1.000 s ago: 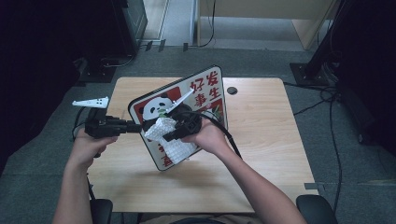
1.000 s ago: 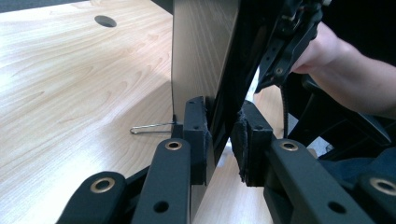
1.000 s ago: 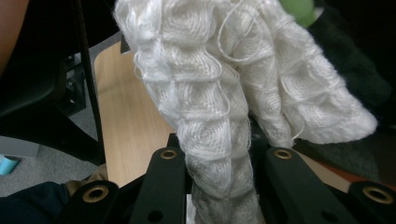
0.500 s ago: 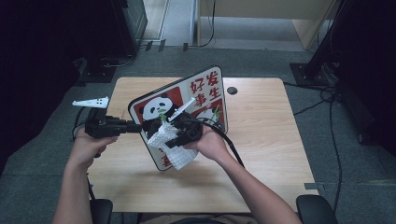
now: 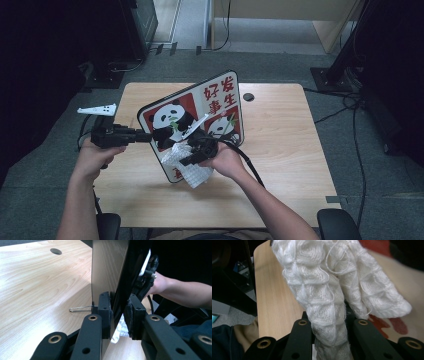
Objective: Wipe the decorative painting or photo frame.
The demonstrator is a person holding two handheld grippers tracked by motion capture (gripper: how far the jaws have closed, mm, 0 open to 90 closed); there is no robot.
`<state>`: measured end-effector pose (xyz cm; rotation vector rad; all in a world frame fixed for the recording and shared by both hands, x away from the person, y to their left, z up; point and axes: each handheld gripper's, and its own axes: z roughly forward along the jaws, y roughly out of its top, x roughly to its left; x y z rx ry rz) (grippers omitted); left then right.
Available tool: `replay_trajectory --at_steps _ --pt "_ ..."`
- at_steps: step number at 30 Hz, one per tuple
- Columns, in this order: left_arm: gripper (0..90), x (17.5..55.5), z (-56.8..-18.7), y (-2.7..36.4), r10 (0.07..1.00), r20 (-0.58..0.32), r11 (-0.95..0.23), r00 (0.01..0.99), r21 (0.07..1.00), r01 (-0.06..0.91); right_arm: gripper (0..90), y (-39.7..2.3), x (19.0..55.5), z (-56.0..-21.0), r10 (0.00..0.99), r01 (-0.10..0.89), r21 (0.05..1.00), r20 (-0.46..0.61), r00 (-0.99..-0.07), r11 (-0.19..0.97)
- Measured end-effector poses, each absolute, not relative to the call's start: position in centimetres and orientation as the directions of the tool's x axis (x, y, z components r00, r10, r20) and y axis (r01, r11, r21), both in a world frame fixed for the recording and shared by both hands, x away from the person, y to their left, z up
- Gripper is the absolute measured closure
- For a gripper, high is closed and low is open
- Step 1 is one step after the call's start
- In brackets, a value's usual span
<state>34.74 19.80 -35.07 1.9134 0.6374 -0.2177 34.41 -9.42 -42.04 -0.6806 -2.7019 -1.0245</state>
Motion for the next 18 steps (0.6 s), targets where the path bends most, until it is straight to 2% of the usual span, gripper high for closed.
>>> replay_trajectory --at_steps 18 --pt "76.2 34.8 -35.1 19.8 0.332 -0.426 -0.299 0.842 0.799 0.522 77.7 -9.6 33.7 -45.1 0.351 0.469 0.561 0.311 -0.883 0.682"
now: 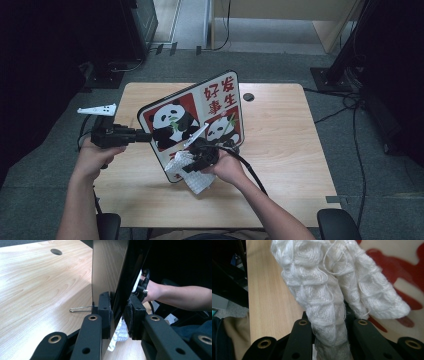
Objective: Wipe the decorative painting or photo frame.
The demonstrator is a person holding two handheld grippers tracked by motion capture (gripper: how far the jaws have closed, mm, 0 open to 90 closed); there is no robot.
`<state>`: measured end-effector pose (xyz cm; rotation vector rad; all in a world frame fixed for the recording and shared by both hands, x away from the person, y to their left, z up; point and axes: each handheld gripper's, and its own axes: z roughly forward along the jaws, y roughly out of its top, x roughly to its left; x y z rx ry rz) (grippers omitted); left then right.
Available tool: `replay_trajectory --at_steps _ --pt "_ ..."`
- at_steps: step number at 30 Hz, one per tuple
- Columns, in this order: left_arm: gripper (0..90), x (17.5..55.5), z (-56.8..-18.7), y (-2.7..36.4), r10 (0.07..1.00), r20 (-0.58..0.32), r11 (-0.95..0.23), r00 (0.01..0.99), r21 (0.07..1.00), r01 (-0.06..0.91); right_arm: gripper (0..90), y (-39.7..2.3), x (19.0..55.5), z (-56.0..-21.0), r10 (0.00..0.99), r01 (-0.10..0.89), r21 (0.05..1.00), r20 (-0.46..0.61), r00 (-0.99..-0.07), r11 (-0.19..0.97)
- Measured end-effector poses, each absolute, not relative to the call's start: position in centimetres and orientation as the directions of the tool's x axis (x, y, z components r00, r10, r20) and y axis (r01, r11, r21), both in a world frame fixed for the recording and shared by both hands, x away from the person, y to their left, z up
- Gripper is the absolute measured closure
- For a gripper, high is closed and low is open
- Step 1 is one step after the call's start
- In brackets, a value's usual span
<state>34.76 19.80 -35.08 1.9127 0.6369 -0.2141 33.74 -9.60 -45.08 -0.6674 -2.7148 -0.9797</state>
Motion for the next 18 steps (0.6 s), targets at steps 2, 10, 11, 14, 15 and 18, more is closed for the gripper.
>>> replay_trajectory --at_steps 2,10,11,14,15,18 --pt "76.0 34.8 -35.1 19.8 0.333 -0.428 -0.296 0.84 0.799 0.524 77.7 -9.6 33.7 -45.5 0.348 0.468 0.556 0.314 -0.883 0.686" --pt "75.8 34.8 -35.2 19.8 0.333 -0.43 -0.292 0.839 0.799 0.525 77.7 -9.6 33.5 -46.5 0.348 0.476 0.546 0.327 -0.879 0.689" --pt "75.8 34.9 -35.2 19.8 0.334 -0.429 -0.292 0.839 0.799 0.525 77.7 -9.7 33.5 -46.7 0.346 0.477 0.547 0.33 -0.878 0.688" --pt "75.7 34.9 -35.2 19.9 0.335 -0.43 -0.291 0.839 0.799 0.526 77.7 -9.9 33.6 -47.1 0.356 0.495 0.538 0.348 -0.868 0.682" --pt "75.6 34.9 -35.2 19.9 0.333 -0.431 -0.291 0.839 0.799 0.526 77.8 -9.9 33.6 -47.1 0.359 0.503 0.536 0.356 -0.863 0.678" --pt "74.4 34.8 -35.2 19.8 0.335 -0.417 -0.301 0.845 0.803 0.515 77.8 -10.0 33.5 -46.9 0.359 0.507 0.535 0.362 -0.86 0.676"
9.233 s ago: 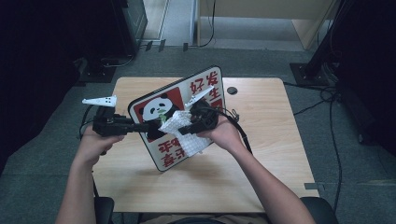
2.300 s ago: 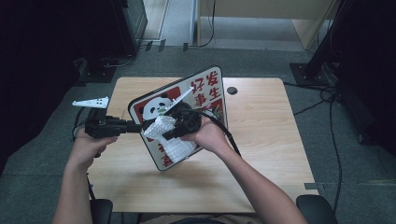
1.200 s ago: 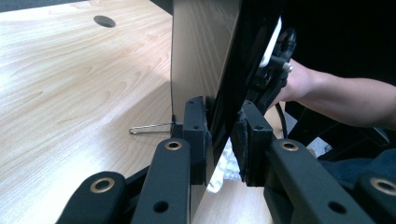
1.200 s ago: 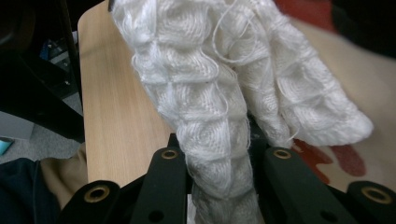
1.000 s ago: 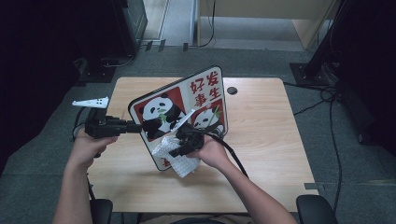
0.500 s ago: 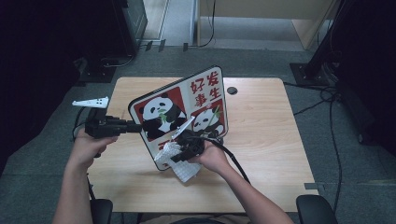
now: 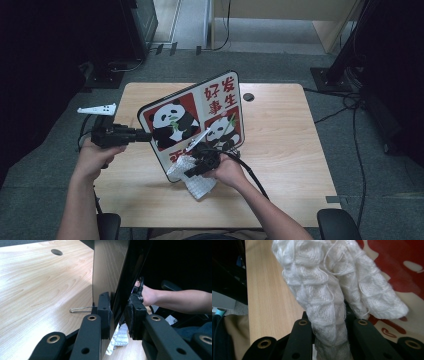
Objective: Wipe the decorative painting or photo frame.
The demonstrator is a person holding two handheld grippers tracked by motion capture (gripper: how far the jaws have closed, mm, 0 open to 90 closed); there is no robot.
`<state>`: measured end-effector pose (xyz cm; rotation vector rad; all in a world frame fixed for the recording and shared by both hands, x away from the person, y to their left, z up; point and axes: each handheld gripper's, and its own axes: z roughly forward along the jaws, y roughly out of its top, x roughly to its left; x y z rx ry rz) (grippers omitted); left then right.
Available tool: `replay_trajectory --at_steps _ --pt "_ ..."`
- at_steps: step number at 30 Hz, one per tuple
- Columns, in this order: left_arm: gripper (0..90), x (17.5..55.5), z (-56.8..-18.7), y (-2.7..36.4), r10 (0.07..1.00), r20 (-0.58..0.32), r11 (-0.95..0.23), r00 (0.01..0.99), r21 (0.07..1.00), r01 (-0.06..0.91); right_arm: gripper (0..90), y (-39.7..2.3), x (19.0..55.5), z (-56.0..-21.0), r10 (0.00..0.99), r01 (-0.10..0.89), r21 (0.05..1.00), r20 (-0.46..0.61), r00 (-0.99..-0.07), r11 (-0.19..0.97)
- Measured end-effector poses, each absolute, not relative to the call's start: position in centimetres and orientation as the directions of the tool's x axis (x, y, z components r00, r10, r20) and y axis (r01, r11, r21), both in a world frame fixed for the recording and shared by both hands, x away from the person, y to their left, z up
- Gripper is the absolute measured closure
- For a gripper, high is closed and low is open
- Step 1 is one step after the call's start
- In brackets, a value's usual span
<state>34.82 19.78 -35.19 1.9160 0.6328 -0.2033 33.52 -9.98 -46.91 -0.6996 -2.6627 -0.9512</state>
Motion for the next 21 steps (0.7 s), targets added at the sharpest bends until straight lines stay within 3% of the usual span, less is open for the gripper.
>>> replay_trajectory --at_steps 8,17,21 --pt "67.0 34.8 -35.2 20.0 0.348 -0.405 -0.294 0.845 0.809 0.509 77.8 -10.2 33.4 -45.3 0.361 0.515 0.551 0.37 -0.856 0.657" --pt "46.9 34.7 -35.3 21.1 0.362 -0.402 -0.277 0.841 0.815 0.509 77.7 -10.2 33.7 -41.5 0.359 0.51 0.578 0.364 -0.86 0.637" --pt "45.6 34.6 -35.3 22.0 0.377 -0.41 -0.254 0.83 0.816 0.519 77.8 -10.2 34.0 -39.9 0.365 0.515 0.582 0.364 -0.857 0.629"
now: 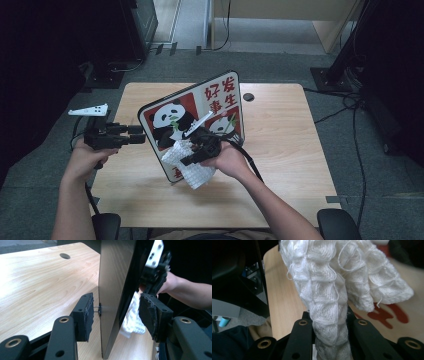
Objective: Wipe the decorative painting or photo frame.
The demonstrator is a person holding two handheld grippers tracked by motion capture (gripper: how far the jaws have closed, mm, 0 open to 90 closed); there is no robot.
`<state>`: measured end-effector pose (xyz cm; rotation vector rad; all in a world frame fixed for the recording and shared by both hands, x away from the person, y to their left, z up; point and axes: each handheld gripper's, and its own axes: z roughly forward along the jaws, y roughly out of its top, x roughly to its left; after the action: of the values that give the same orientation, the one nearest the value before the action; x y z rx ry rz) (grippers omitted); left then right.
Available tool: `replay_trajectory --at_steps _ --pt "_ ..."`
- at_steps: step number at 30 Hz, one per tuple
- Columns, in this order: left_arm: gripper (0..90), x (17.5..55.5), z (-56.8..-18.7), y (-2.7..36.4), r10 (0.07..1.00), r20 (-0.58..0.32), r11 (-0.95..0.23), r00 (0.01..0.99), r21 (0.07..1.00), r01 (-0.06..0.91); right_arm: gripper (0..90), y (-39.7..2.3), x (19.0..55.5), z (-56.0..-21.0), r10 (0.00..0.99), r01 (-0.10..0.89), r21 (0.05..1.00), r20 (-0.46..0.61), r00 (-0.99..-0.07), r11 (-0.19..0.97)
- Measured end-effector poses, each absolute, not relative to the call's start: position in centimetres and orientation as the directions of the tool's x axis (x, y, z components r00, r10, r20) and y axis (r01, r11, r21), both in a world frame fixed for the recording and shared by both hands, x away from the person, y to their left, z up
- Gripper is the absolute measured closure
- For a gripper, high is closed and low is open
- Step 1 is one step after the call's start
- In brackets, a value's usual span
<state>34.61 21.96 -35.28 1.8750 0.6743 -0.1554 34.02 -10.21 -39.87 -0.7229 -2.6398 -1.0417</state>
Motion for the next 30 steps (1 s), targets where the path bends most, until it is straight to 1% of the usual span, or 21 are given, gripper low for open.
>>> replay_trajectory --at_steps 3,8,10,15,19,24,30 --pt "47.6 34.6 -35.4 22.5 0.405 -0.413 -0.25 0.816 0.808 0.533 77.8 -10.2 34.2 -38.7 0.366 0.513 0.592 0.36 -0.858 0.621" --pt "52.7 34.7 -35.6 22.9 0.428 -0.391 -0.25 0.815 0.815 0.523 77.8 -9.9 34.5 -36.9 0.361 0.509 0.605 0.358 -0.861 0.613" --pt "55.4 34.8 -35.7 22.8 0.427 -0.396 -0.249 0.813 0.813 0.527 77.8 -9.6 34.5 -36.2 0.358 0.503 0.61 0.353 -0.864 0.613" --pt "56.9 35.2 -35.9 22.4 0.439 -0.391 -0.256 0.809 0.809 0.53 77.7 -9.2 34.6 -34.3 0.357 0.496 0.621 0.344 -0.868 0.607" --pt "62.3 35.6 -35.9 22.0 0.427 -0.391 -0.269 0.816 0.806 0.527 77.7 -8.8 34.9 -32.6 0.351 0.482 0.637 0.33 -0.876 0.601" --pt "65.4 36.1 -35.8 21.9 0.413 -0.424 -0.25 0.806 0.798 0.548 77.6 -8.1 35.3 -30.5 0.343 0.46 0.657 0.309 -0.887 0.597" --pt "70.8 36.3 -35.6 21.6 0.385 -0.425 -0.255 0.819 0.804 0.537 77.6 -7.0 35.7 -28.0 0.336 0.439 0.672 0.287 -0.897 0.597"
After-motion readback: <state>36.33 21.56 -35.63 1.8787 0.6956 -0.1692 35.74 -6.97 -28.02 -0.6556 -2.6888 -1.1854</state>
